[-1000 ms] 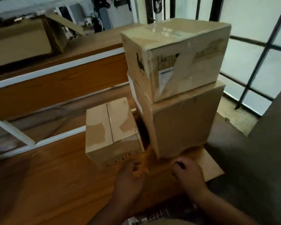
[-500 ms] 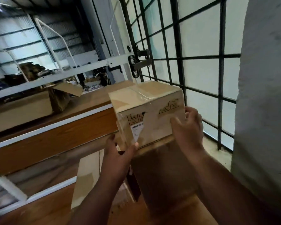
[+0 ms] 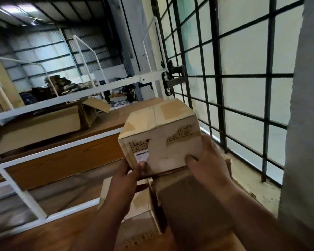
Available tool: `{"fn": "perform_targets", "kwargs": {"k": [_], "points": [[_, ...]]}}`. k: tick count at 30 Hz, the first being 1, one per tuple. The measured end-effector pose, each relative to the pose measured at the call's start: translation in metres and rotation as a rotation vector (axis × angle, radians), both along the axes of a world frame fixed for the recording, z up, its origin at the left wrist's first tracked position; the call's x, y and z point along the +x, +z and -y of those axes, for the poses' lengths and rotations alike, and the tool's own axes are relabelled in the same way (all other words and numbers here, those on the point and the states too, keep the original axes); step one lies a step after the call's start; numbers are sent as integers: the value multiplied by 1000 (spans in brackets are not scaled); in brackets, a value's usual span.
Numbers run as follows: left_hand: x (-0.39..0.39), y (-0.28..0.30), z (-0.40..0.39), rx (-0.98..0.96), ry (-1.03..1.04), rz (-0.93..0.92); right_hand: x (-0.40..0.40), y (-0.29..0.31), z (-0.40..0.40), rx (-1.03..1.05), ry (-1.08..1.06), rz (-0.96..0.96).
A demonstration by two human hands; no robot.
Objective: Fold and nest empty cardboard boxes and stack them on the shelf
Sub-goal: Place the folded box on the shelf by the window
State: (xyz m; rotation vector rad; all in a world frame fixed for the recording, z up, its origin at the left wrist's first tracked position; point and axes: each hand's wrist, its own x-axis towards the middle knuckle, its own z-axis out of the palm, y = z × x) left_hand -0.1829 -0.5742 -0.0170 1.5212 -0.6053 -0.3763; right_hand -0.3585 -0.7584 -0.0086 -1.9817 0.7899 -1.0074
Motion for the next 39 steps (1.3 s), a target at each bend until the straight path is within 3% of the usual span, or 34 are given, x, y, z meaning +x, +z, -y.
{"fn": "perform_targets", "kwargs": {"k": [11,22,25,28,31,36,39], "points": [[63,-23,-104,-98,116,-14,71,-10,-80,87,176,132],[123,-81,-181,-69,156,-123,145,-52,-154,219,266,55],[126,-108,-183,73,99,-15,154,-100,-165,271,215,-77],[131,-144,-181,312,150,168,156,-156,-170,302,183,-330],[133,-168,-181,429,194,185,162,-214,-156,260,180,-488],[135,-184,-179,491,233,194,168,-233,-149,111,107,-544],[117,-188,-177,500,277,177,163,-235,-150,140,99,-636]]}}
